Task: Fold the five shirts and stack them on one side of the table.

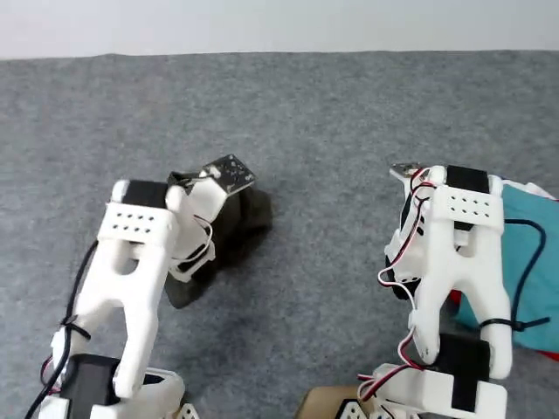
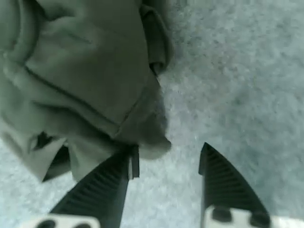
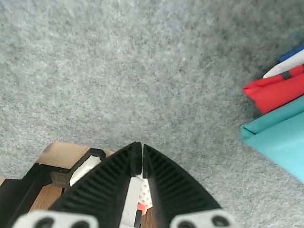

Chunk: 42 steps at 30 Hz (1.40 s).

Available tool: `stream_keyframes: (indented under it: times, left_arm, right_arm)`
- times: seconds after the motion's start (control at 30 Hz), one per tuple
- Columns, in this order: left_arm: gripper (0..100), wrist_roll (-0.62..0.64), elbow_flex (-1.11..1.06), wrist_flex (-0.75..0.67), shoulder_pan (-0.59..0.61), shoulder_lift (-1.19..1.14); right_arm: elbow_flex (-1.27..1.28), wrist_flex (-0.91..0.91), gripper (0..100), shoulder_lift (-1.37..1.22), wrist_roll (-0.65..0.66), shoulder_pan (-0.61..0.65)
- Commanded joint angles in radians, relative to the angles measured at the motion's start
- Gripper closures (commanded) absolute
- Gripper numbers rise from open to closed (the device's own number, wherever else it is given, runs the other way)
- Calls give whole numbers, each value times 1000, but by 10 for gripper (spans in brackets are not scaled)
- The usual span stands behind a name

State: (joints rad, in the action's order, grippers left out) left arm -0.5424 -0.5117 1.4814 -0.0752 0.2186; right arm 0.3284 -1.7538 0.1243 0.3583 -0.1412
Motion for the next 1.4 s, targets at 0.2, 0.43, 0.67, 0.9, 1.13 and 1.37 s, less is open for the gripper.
stream_keyframes:
  times: [0.2, 0.43, 0.67, 0.9, 1.13, 1.37]
  left_arm:
    - [912, 11, -166, -304, 2, 41]
    - [996, 11, -47, -215, 8, 86]
    - [996, 143, 213, -121, 6, 270]
    - [996, 270, 369, -127, 28, 397]
    - [996, 324, 437, -229, 315, 456]
    - [996, 239, 352, -247, 605, 451]
  right_arm:
    - [-48, -39, 989, 41, -3, 7]
    - [-48, -39, 989, 41, -3, 7]
    - [-48, -39, 989, 41, -5, 7]
    - [-48, -39, 989, 41, -5, 7]
    - [-48, -38, 989, 41, -5, 8]
    - [-54, -38, 989, 42, -5, 13]
